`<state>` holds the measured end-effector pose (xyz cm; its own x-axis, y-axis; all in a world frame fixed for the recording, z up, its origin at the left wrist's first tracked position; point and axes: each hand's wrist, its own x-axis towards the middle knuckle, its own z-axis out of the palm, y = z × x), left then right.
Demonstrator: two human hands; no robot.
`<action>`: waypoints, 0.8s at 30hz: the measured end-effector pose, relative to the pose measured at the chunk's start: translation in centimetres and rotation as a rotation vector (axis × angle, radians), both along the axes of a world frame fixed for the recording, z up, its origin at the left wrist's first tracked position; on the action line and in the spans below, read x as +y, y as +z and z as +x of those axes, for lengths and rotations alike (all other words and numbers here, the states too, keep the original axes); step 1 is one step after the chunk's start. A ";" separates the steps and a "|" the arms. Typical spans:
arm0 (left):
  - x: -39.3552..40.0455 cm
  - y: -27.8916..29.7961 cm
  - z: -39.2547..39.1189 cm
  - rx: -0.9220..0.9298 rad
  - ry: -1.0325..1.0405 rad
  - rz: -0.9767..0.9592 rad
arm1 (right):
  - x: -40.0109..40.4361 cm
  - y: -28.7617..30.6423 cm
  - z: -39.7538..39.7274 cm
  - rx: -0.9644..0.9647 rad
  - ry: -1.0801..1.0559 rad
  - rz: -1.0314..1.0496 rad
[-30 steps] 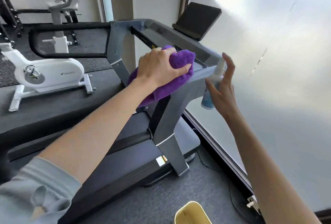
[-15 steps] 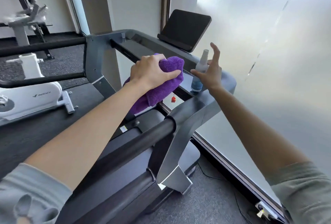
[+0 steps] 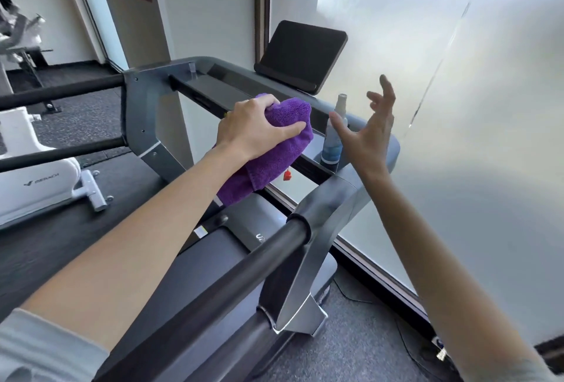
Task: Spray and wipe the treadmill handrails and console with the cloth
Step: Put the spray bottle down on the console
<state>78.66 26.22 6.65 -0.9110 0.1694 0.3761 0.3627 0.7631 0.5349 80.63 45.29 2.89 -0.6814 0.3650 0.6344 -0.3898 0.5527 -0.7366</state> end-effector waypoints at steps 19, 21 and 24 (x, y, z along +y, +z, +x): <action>14.2 3.5 16.3 -0.236 -0.632 0.573 | 9.2 2.0 23.8 -0.082 0.400 -0.572; 17.4 0.7 18.8 -0.406 -0.659 0.632 | 12.5 -0.6 27.6 -0.100 0.331 -0.609; 21.8 -4.8 21.6 -0.610 -0.685 0.611 | 16.8 -5.4 32.2 -0.169 0.185 -0.653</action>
